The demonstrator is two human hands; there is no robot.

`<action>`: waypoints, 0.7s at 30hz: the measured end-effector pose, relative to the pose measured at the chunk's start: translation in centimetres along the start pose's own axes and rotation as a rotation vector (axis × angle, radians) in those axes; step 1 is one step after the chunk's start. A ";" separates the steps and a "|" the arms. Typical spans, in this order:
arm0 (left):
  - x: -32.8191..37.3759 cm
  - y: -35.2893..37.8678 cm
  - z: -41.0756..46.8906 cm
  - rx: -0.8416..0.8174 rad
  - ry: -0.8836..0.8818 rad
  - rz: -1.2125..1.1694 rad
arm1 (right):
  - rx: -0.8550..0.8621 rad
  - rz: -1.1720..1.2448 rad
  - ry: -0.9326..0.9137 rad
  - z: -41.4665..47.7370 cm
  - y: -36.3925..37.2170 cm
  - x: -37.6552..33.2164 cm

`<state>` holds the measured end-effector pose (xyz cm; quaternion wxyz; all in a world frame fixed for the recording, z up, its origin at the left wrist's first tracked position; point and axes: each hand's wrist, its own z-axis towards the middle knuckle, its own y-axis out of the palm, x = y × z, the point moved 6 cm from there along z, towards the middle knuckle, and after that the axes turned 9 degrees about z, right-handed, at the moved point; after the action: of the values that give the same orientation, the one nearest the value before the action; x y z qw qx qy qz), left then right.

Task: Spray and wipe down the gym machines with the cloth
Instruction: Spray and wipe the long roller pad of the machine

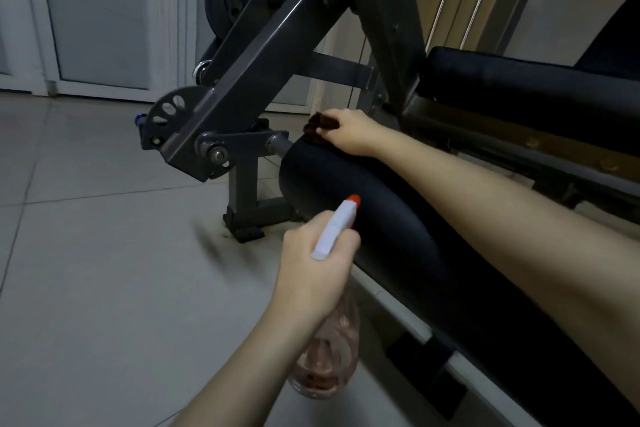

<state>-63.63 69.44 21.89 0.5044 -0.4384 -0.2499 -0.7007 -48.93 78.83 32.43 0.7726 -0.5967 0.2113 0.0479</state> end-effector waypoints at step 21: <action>-0.3 0.4 -0.7 -0.053 -0.182 -0.077 | -0.112 -0.247 -0.098 -6.1 -1.1 -0.6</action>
<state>-63.49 68.94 21.27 0.4404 -0.5037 -0.2926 -0.6831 -50.82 72.88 32.41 0.7475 -0.6574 0.0951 -0.0069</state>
